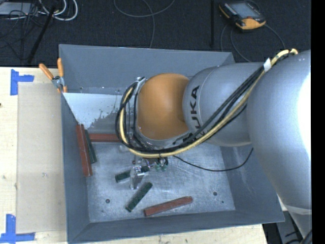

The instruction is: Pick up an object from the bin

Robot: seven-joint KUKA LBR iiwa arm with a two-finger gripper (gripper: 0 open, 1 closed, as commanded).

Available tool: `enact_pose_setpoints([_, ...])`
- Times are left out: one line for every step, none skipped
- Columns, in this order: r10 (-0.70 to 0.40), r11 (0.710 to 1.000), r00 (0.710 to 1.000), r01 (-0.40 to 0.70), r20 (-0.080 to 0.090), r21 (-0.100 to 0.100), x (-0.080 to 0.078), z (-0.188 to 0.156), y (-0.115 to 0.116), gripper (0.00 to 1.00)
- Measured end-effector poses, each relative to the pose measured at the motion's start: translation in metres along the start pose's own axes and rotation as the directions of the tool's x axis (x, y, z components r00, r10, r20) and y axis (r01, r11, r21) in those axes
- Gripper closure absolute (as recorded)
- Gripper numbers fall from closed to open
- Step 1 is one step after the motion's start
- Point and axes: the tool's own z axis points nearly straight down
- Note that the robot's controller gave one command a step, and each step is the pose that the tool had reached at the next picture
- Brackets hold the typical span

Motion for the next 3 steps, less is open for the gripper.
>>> enact_pose_setpoints([-0.112,0.994,0.994,0.112,-0.009,-0.005,0.01,0.023,-0.032,0.0])
enact_pose_setpoints([-0.232,0.973,0.972,0.232,0.019,0.0,0.019,0.05,-0.055,1.0])
enact_pose_setpoints([-0.232,0.973,0.973,0.232,0.019,0.0,0.019,0.05,-0.055,1.0])
